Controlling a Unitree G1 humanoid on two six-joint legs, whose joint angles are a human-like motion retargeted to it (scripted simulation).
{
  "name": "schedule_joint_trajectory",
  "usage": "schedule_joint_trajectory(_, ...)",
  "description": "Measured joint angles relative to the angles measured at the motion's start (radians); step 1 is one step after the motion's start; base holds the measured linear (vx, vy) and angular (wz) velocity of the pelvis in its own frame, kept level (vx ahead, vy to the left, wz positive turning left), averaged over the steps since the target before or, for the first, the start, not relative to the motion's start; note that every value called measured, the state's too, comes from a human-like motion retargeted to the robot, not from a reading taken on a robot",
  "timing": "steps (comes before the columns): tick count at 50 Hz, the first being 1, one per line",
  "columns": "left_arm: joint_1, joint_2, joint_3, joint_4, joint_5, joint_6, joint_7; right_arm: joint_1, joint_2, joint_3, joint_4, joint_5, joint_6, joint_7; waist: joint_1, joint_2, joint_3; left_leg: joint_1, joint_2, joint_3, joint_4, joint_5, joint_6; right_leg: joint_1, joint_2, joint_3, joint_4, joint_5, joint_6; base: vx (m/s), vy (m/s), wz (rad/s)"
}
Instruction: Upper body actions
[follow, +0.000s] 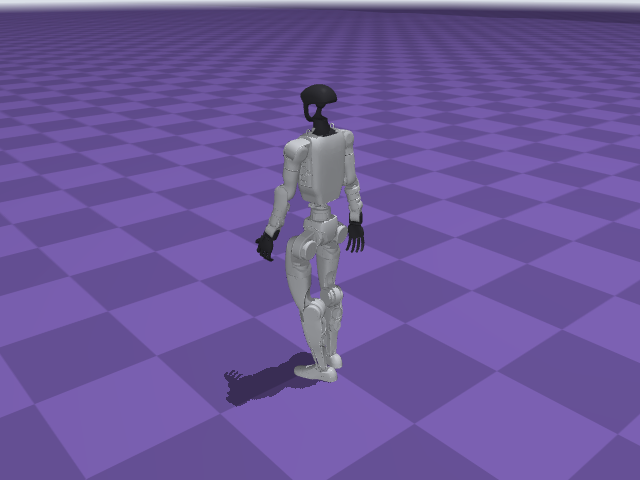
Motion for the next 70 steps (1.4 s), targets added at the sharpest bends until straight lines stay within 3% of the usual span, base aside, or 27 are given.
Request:
schedule_joint_trajectory(7,0.133,0.062,0.053,0.076,0.055,0.068,-0.007,-0.095,0.041,0.053,-0.019,0.029,0.015,0.052,0.017,-0.016,0.023,-0.064,0.042,-0.007,0.169,-0.003,-0.038,0.022,-0.017,-0.013,-0.007,-0.014,-0.021,-0.11,-0.19,0.07)
schedule_joint_trajectory(11,0.248,0.091,0.082,0.132,0.057,0.122,-0.013,-0.194,0.080,0.082,-0.040,0.088,0.040,0.123,-0.008,-0.053,0.030,-0.211,0.068,-0.053,0.464,0.184,-0.050,0.038,-0.057,-0.026,-0.001,-0.029,-0.032,-0.10,-0.18,0.58)
schedule_joint_trajectory(14,0.329,0.119,0.068,0.180,0.051,0.143,-0.025,-0.280,0.112,0.073,-0.088,0.141,0.047,0.178,0.010,-0.078,0.055,-0.370,0.086,-0.081,0.750,0.292,-0.009,0.055,-0.078,-0.039,0.004,-0.035,-0.042,-0.16,-0.17,0.45)
schedule_joint_trajectory(17,0.409,0.139,0.052,0.214,0.083,0.163,-0.039,-0.384,0.134,0.050,-0.127,0.175,0.055,0.233,0.053,-0.091,0.078,-0.532,0.105,-0.082,1.035,0.234,0.004,0.071,-0.094,-0.047,0.014,-0.038,-0.054,-0.22,-0.07,-0.01)
schedule_joint_trajectory(23,0.554,0.138,0.052,0.229,0.171,0.167,-0.085,-0.587,0.158,0.011,-0.224,0.223,0.056,0.318,0.121,-0.071,0.130,-0.827,0.201,-0.028,1.472,0.145,0.115,0.085,-0.064,-0.055,0.032,-0.048,-0.097,-0.08,-0.04,-0.12)
schedule_joint_trajectory(28,0.619,0.121,0.055,0.260,0.205,0.191,-0.135,-0.684,0.175,-0.002,-0.300,0.240,0.039,0.361,0.185,-0.081,0.165,-0.986,0.203,0.035,1.605,0.127,0.123,0.091,-0.059,-0.026,0.045,-0.055,-0.125,-0.03,-0.05,-0.40)
schedule_joint_trajectory(33,0.637,0.108,0.044,0.268,0.215,0.186,-0.140,-0.711,0.183,0.003,-0.305,0.265,0.021,0.367,0.215,-0.100,0.147,-1.064,0.211,0.105,1.634,0.109,0.139,0.077,-0.066,-0.006,0.052,-0.063,-0.135,0.01,-0.02,-0.10)
schedule_joint_trajectory(40,0.583,0.105,0.053,0.234,0.192,0.176,-0.144,-0.682,0.197,0.020,-0.275,0.249,0.013,0.357,0.204,-0.117,0.113,-1.002,0.241,0.118,1.582,0.104,0.135,0.064,-0.075,-0.025,0.058,-0.074,-0.129,0.01,-0.03,0.01)
schedule_joint_trajectory(48,0.508,0.098,0.092,0.169,0.147,0.169,-0.139,-0.601,0.186,0.033,-0.227,0.226,0.012,0.319,0.167,-0.097,0.055,-0.825,0.216,0.015,1.351,0.126,0.113,0.054,-0.078,-0.060,0.037,-0.076,-0.112,0.08,0.04,0.20)
schedule_joint_trajectory(57,0.407,0.111,0.123,0.131,0.083,0.175,-0.127,-0.462,0.184,0.072,-0.216,0.157,-0.008,0.281,0.119,-0.091,0.022,-0.408,0.062,-0.052,0.757,0.203,0.013,0.061,-0.088,-0.074,0.032,-0.093,-0.076,0.10,0.05,0.15)
schedule_joint_trajectory(62,0.342,0.126,0.083,0.120,0.093,0.168,-0.114,-0.369,0.169,0.074,-0.220,0.122,-0.029,0.244,0.084,-0.049,-0.006,-0.208,0.015,-0.083,0.358,0.217,-0.057,0.050,-0.040,-0.095,0.025,-0.106,-0.058,0.12,0.08,0.31)
schedule_joint_trajectory(66,0.289,0.119,0.052,0.112,0.096,0.153,-0.099,-0.289,0.141,0.067,-0.227,0.083,-0.045,0.218,0.062,-0.007,-0.008,-0.086,0.006,-0.099,0.125,0.069,-0.049,0.059,0.006,-0.119,0.034,-0.123,-0.038,0.24,0.14,0.30)
schedule_joint_trajectory(70,0.222,0.090,0.038,0.115,0.088,0.142,-0.097,-0.214,0.106,0.026,-0.219,0.026,-0.042,0.182,0.016,0.026,-0.005,-0.050,0.003,-0.135,0.017,0.078,-0.011,0.048,0.002,-0.164,0.096,-0.159,-0.006,0.20,0.17,0.40)
